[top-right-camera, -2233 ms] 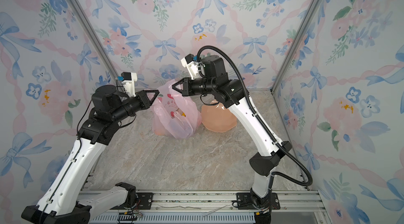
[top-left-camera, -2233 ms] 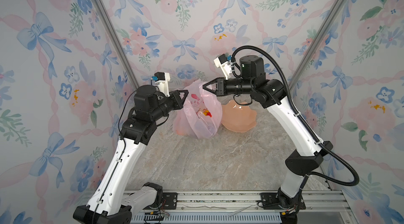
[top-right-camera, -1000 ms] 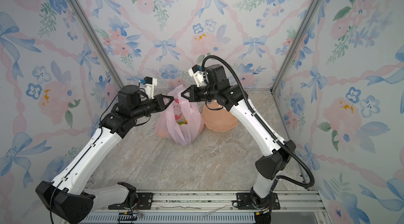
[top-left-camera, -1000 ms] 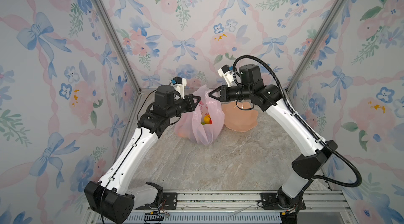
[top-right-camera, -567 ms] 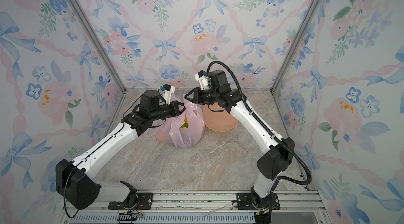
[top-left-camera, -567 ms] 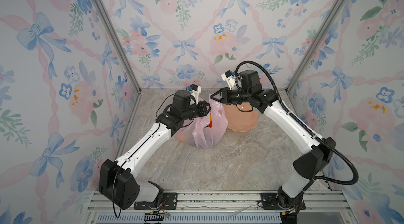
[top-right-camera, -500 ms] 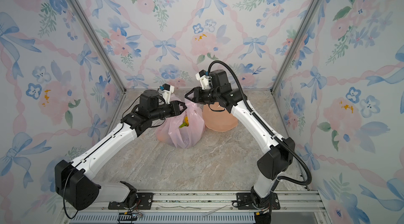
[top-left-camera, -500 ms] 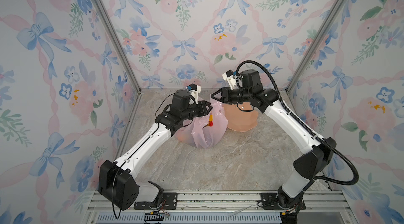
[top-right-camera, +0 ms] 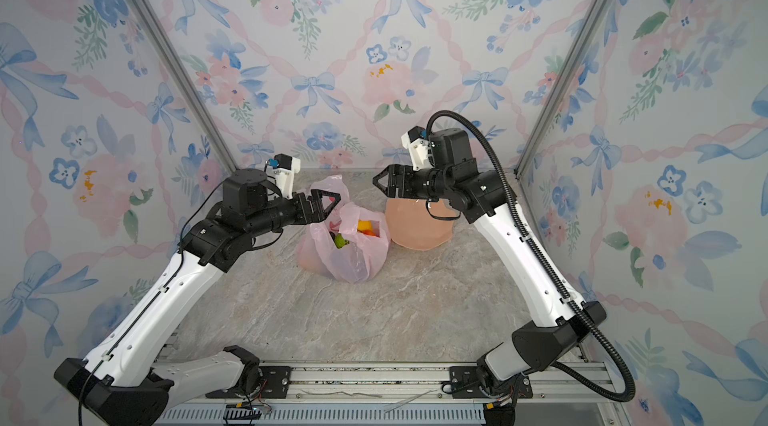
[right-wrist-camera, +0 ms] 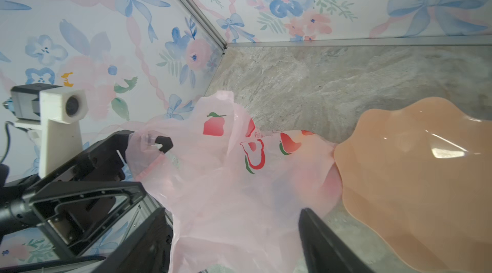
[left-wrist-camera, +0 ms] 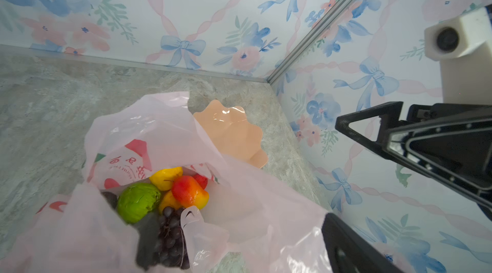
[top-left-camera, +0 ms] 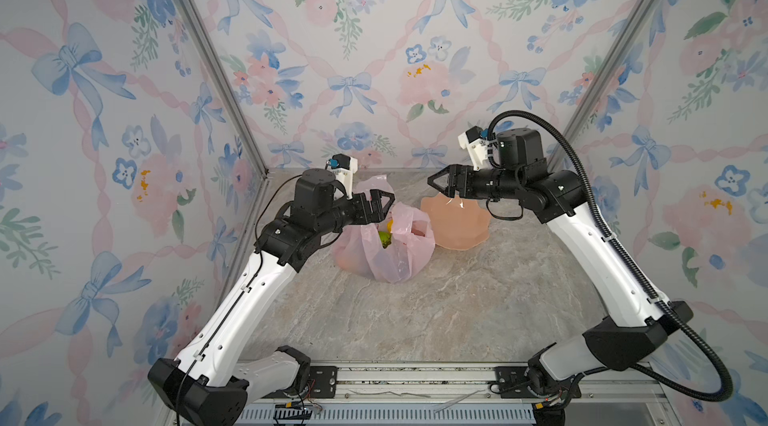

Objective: Place the fruits into the plastic bag
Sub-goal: Place the plastic bag at the center of the table.

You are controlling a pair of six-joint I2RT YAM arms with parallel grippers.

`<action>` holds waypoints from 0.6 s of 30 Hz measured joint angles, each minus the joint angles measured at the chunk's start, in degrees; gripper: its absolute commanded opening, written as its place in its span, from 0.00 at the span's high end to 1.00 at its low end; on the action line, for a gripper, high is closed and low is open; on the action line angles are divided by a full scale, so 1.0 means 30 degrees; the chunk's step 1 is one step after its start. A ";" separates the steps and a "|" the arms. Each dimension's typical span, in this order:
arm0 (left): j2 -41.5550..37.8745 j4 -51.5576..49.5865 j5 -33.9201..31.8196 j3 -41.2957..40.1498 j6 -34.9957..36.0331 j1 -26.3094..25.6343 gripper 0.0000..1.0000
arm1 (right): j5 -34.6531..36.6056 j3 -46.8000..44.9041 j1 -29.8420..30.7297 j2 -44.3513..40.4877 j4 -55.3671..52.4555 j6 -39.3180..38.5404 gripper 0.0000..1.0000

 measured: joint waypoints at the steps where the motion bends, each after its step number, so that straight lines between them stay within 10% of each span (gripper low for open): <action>1: -0.0029 -0.0627 -0.0284 0.0240 0.0255 0.0036 0.02 | 0.0255 0.0000 -0.0117 -0.0095 -0.0357 -0.0153 0.19; 12: -0.0270 -0.6768 -0.1770 0.1880 0.2769 0.0860 0.02 | 0.2113 -0.0852 -0.3111 -0.2259 -0.2339 -0.0896 0.12; 18: -0.1064 -0.8014 0.0809 0.1902 0.3293 0.1953 0.02 | 0.2885 -0.1683 -0.4452 -0.2827 -0.2790 -0.1064 0.05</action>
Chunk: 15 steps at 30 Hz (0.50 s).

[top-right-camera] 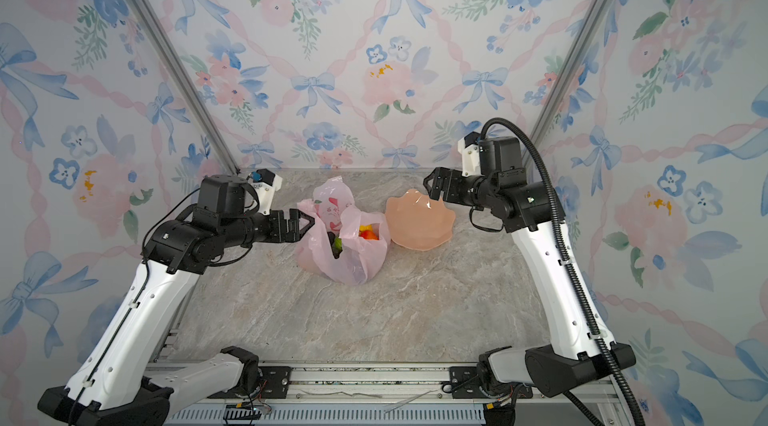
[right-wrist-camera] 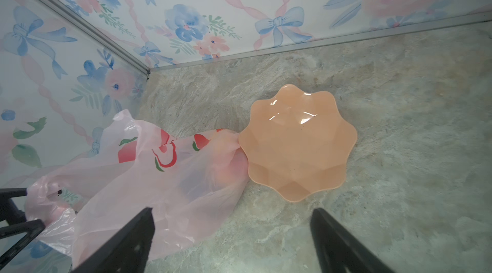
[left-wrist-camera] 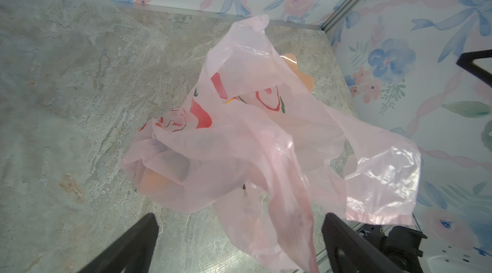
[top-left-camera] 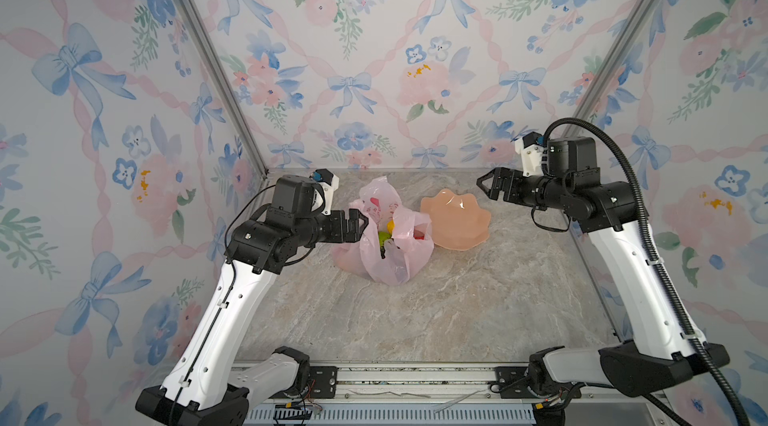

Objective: Place the fruits into the plastic bag
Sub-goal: Place the plastic bag at the center of the table, then reset both arms

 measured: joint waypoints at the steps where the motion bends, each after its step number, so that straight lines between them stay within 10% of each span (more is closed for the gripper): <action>1: -0.0138 -0.0036 0.0379 0.0000 0.0000 -0.0015 0.02 | 0.0073 -0.0248 -0.0182 -0.0015 0.0000 0.0000 0.04; 15: -0.2135 0.2302 -0.7155 -0.2310 -0.0284 0.3228 0.02 | 0.0372 -0.7701 -0.5064 -0.2302 0.4692 0.0022 0.04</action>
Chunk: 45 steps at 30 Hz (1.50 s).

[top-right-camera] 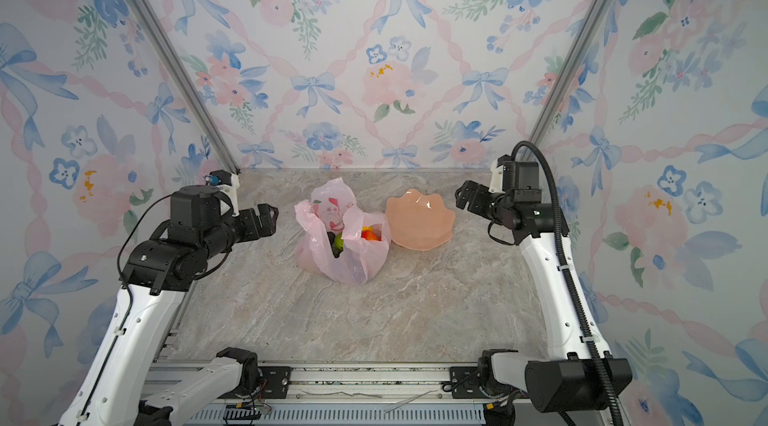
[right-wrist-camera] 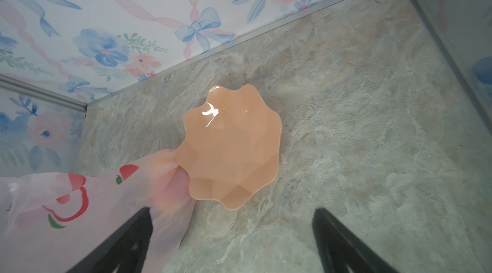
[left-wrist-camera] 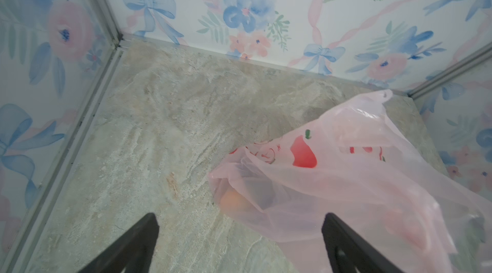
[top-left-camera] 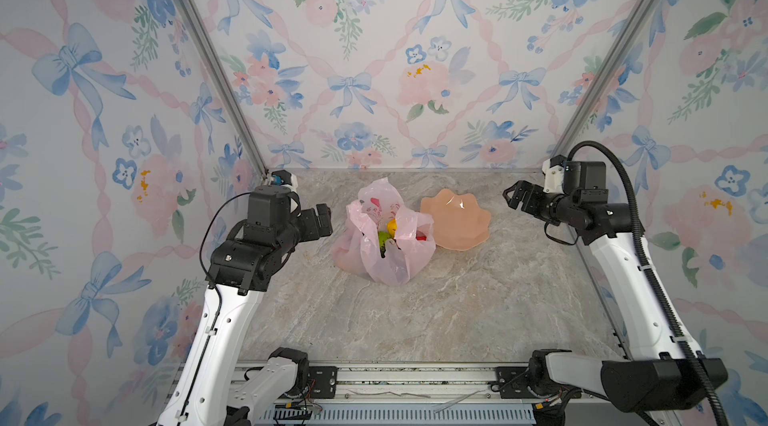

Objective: Place the fruits into the plastic bag
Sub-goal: Reset both arms

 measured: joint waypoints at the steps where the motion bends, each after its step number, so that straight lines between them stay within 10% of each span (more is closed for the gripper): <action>1: -0.0022 0.0641 -0.0248 -0.0401 -0.0029 0.0335 0.02 | 0.0007 -0.0838 -0.0364 -0.0233 0.0787 -0.0007 0.04; 20: -0.0758 2.0801 -0.3177 -1.8214 0.1231 0.3381 0.02 | 0.2382 -1.0848 -0.0138 0.3453 1.4367 -0.4641 0.04; 45: 0.5785 3.0257 -0.2484 -1.9314 0.2441 0.5020 0.02 | 0.4699 -1.9591 0.1078 0.5712 3.0549 -0.7446 0.04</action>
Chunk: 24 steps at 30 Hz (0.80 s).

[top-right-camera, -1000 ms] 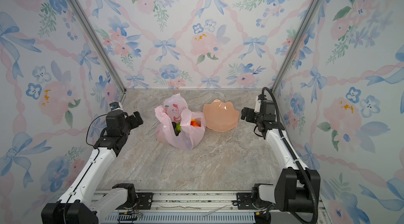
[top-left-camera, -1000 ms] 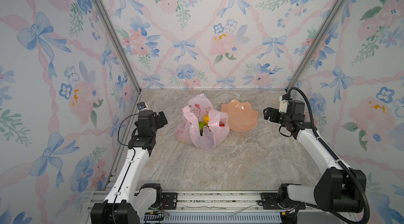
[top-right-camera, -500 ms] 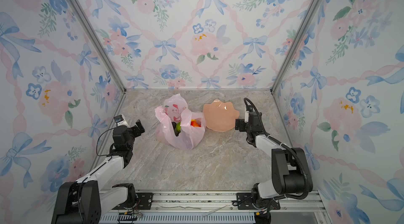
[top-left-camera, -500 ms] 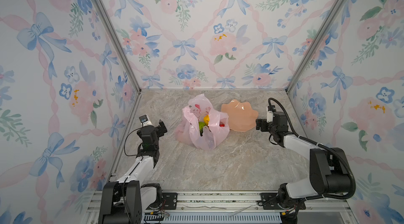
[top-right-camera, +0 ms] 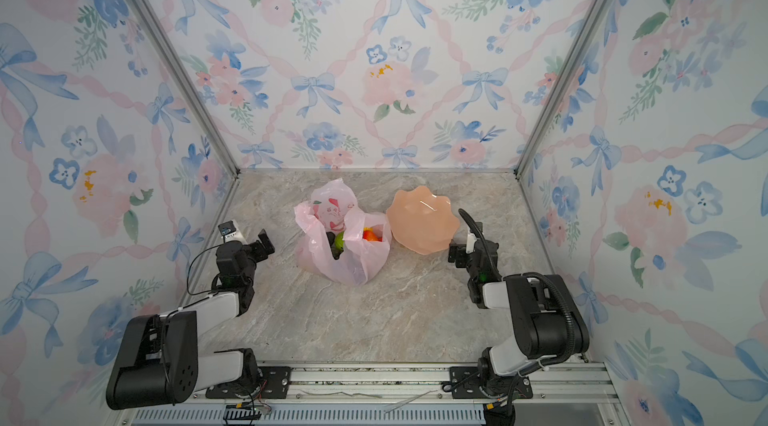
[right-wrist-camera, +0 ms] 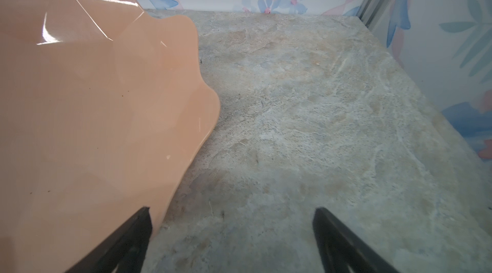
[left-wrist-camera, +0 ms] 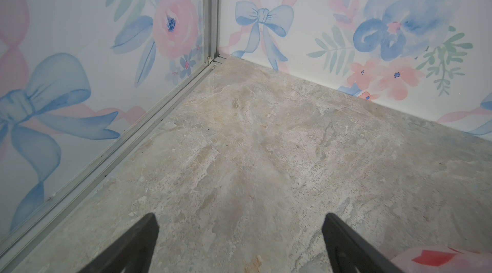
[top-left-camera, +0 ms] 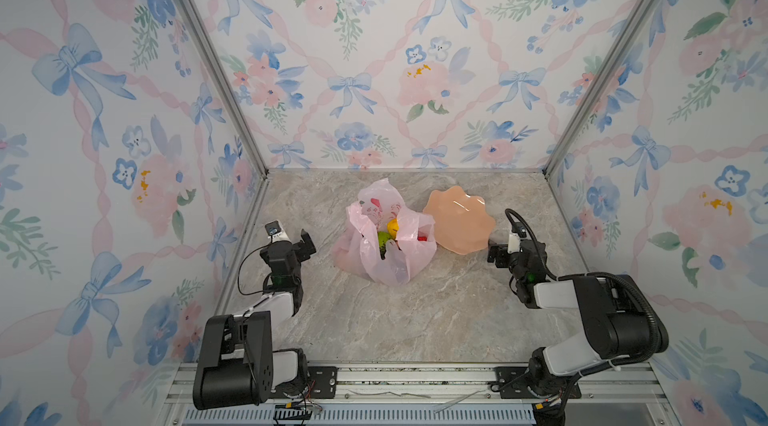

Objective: Place the fruits into the plastic bag
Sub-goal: Reset both arms

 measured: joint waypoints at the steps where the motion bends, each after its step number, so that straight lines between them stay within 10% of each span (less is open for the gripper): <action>1: 0.0168 0.0291 0.0073 -0.0087 0.0022 0.0015 0.02 | -0.0007 -0.0015 0.0000 0.0000 0.0291 0.0000 0.03; 24: 0.2820 0.8211 0.0743 -0.3169 0.1953 -0.1690 0.02 | 0.0481 -0.1413 0.0525 0.0015 0.4867 -0.0721 0.04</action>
